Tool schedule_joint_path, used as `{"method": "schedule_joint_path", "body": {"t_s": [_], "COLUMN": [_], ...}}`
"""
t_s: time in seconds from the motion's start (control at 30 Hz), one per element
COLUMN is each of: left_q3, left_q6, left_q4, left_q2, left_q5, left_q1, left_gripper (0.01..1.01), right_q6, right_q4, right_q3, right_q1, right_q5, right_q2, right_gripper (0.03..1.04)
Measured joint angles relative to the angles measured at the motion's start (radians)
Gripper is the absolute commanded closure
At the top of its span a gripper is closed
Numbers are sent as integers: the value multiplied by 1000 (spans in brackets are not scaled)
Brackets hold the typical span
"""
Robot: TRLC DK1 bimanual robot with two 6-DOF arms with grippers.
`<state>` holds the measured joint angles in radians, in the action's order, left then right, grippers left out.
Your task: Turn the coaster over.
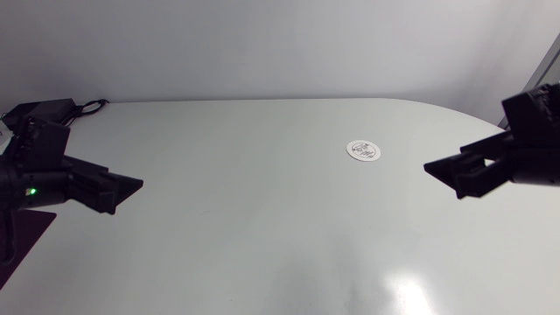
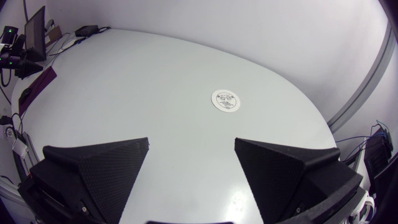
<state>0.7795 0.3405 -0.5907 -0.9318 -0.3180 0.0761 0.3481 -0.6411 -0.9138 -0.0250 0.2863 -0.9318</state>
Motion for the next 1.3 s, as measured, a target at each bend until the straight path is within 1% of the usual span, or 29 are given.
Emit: {"method": "schedule_joint_path", "body": {"t_s": [0.1,0.17,0.2,0.27,0.3,0.33,0.4,0.43,0.47,0.5,0.53,0.6,0.67,0.9,1.0,1.07,1.17,1.23,1.3], "left_q3": [64,110,126,145,150,154,160,163,172,183,197,225,247,315,331,332,332,332,332], "left_q6": [7,7,7,7,7,8,11,11,13,14,16,18,27,34,34,37,38,41,41], "left_q4": [58,89,109,158,178,193,219,234,241,244,249,256,257,262,266,266,264,262,262], "left_q2": [-153,-253,-293,-363,-390,-415,-462,-482,-506,-527,-549,-588,-615,-689,-725,-739,-746,-746,-746], "left_q5": [-24,-42,-45,-45,-45,-45,-46,-46,-47,-51,-53,-66,-73,-91,-91,-91,-92,-92,-91], "left_q1": [3,3,2,1,-1,-6,-18,-21,-26,-28,-32,-34,-40,-72,-82,-89,-99,-104,-105], "left_gripper": [48,48,48,48,48,48,48,48,48,48,48,48,48,48,48,48,48,48,48], "right_q6": [0,0,0,0,0,0,0,-1,-3,-5,-8,-11,-11,-11,-11,-11,-11,-10,-2], "right_q4": [64,96,107,119,126,129,137,143,147,147,147,147,142,47,10,-24,-57,-57,-54], "right_q3": [-97,-170,-204,-275,-306,-341,-401,-435,-468,-510,-547,-628,-697,-977,-1064,-1100,-1119,-1098,-1038], "right_q1": [2,-1,-1,-1,-1,-1,-1,-1,-1,-1,-1,-1,-1,-6,-15,-18,-21,-12,9], "right_q5": [6,26,33,45,49,51,51,51,51,51,51,51,49,20,11,-6,-18,-17,-17], "right_q2": [-208,-350,-415,-546,-603,-665,-767,-821,-868,-920,-966,-1055,-1130,-1387,-1476,-1519,-1529,-1519,-1482], "right_gripper": [66,90,139,189,230,292,474,603,777,925,941,1020,1020,1020,1020,1020,1020,1020,1020]}}
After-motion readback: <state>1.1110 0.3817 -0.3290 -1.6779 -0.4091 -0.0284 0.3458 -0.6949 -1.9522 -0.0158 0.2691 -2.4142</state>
